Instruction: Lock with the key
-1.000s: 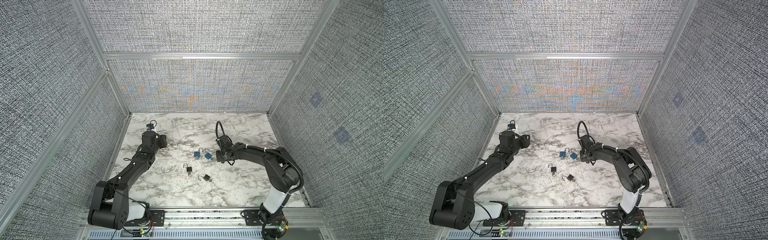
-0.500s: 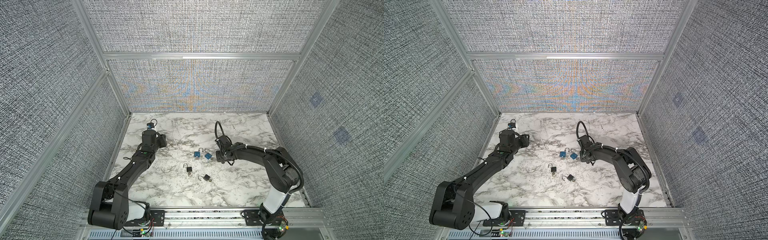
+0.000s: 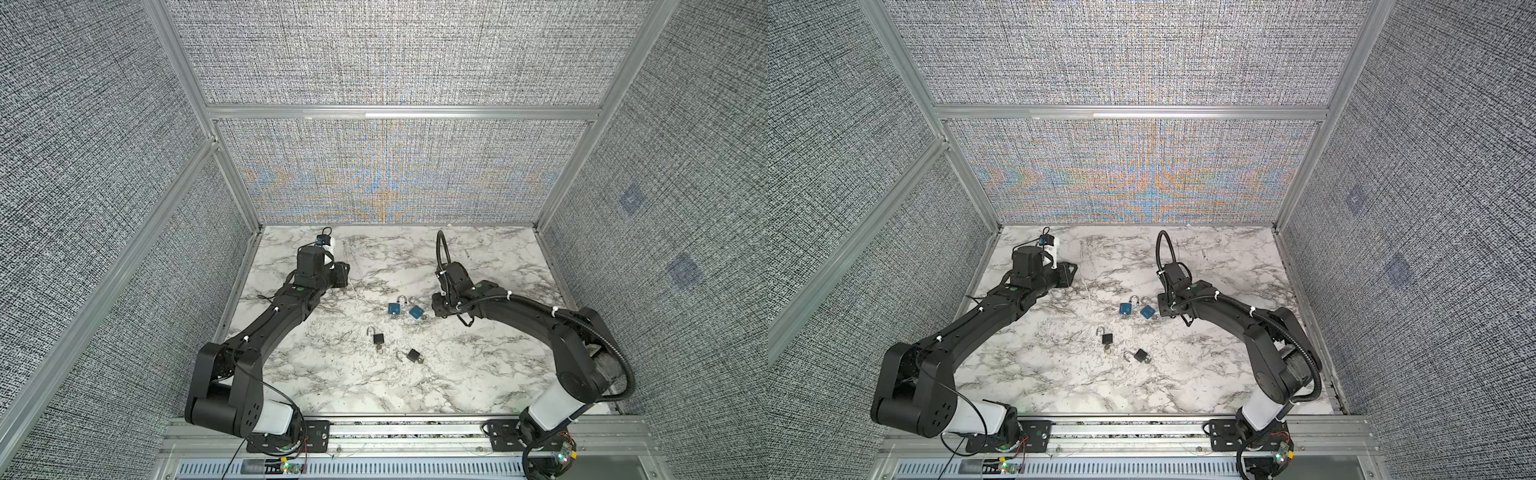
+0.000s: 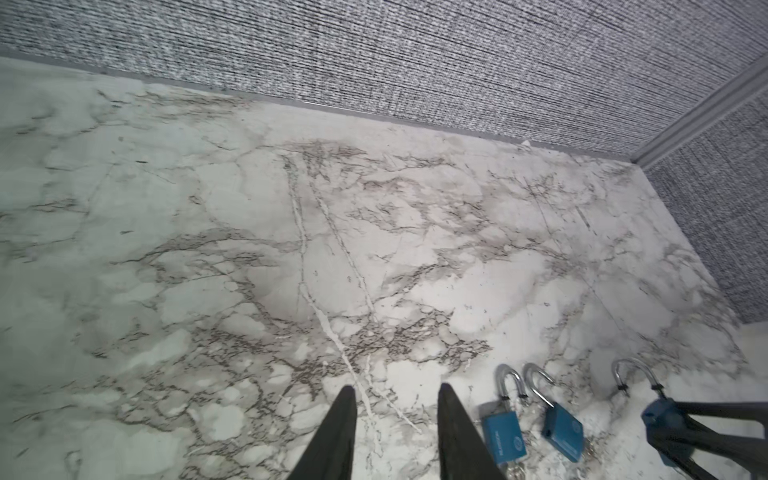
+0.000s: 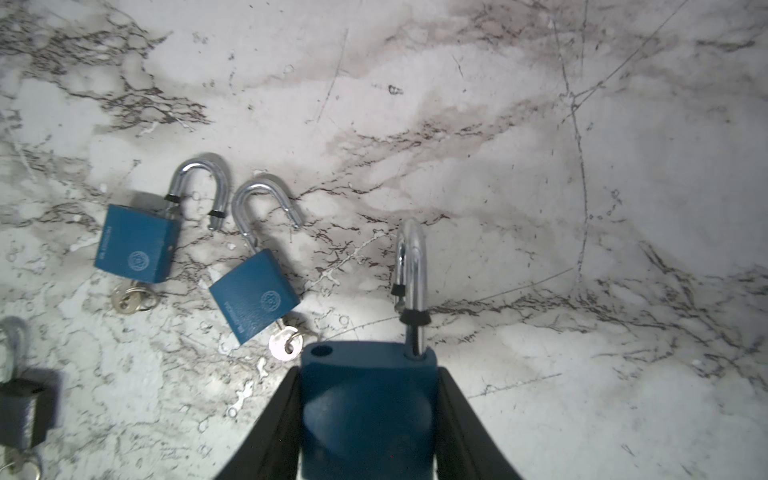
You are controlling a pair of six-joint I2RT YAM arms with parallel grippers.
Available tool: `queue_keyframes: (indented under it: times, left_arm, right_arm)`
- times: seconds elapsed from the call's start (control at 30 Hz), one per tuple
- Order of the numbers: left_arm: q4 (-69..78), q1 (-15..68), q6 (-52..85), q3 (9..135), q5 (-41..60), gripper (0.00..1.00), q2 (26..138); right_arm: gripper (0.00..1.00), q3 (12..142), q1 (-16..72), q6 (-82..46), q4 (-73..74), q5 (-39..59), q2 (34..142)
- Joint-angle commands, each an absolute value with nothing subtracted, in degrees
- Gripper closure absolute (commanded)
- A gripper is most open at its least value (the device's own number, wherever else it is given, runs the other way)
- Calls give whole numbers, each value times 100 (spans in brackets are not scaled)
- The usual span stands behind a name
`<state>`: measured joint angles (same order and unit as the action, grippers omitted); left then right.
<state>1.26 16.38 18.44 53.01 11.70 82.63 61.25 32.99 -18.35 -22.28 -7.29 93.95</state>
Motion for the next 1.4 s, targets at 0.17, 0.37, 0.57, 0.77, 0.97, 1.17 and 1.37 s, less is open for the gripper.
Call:
queue_keyframes:
  times: [0.17,0.37,0.57,0.77,0.97,1.17,1.37]
  left_arm:
    - [404,1761,2085,5405,2456,61,8645]
    - [683,1961,2293,5547,3175,58,9051]
    - [1254,2160,2621,5568,3833,50,9436]
    - [1761,2361,2921,5555,4366,50,9699]
    - [1908,2586,2980,5658,4588,52,9967]
    - [2098,2759,3100,5724,4760,52,10192]
    - [2364,2835,3346,5756,4890,52,10318]
  right_arm:
    - [63,6196,3489,-1426,-2353,-343,9038]
    - [63,6239,3670,-1365,-2443,-218,8893]
    - [63,6258,3799,-1330,-2423,79,8783]
    - [63,6310,3856,-1345,-2373,356,8736]
    - [63,6370,3914,-1363,-2390,344,8771]
    - [63,6416,3951,-1381,-2415,301,8806]
    - [63,6425,3990,-1422,-2399,256,8829]
